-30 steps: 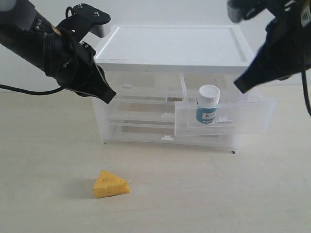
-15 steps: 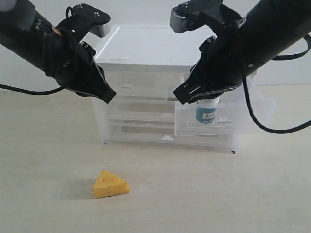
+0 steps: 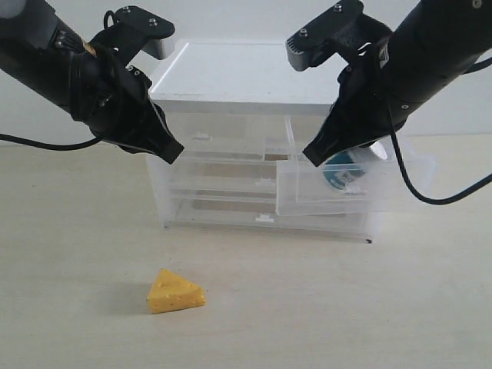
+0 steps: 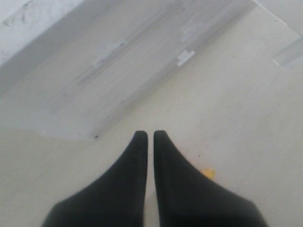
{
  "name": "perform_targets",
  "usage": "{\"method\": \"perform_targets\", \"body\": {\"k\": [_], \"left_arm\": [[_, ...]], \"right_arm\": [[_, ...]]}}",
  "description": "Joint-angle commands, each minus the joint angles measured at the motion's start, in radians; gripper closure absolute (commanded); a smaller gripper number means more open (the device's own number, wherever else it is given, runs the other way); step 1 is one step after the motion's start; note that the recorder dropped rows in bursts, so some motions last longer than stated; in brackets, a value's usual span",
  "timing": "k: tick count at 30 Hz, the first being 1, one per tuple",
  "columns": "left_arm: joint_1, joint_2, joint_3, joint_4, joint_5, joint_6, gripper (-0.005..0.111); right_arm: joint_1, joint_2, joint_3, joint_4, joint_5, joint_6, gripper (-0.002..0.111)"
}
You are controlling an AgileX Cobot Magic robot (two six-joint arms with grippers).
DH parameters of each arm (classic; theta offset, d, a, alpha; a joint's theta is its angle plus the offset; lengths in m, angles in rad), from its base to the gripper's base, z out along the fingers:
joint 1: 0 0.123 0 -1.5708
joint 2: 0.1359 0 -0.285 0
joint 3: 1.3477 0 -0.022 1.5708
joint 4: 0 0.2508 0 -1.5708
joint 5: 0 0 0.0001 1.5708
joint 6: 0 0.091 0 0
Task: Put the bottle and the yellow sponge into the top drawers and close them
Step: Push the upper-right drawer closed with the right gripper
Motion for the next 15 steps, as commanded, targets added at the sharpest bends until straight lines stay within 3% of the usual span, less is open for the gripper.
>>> {"method": "perform_targets", "body": {"k": [1, 8, 15], "left_arm": [[0.004, -0.006, 0.005, -0.008, -0.001, -0.009, 0.103], [0.004, -0.006, 0.005, -0.008, 0.001, -0.009, 0.103], [0.004, -0.006, 0.005, -0.008, -0.001, -0.009, 0.103]], "right_arm": [[0.000, -0.004, -0.005, -0.034, 0.020, 0.031, 0.108], [0.000, -0.007, -0.005, -0.151, 0.066, 0.084, 0.108], [0.000, -0.099, -0.025, -0.044, 0.096, 0.062, 0.108]]}}
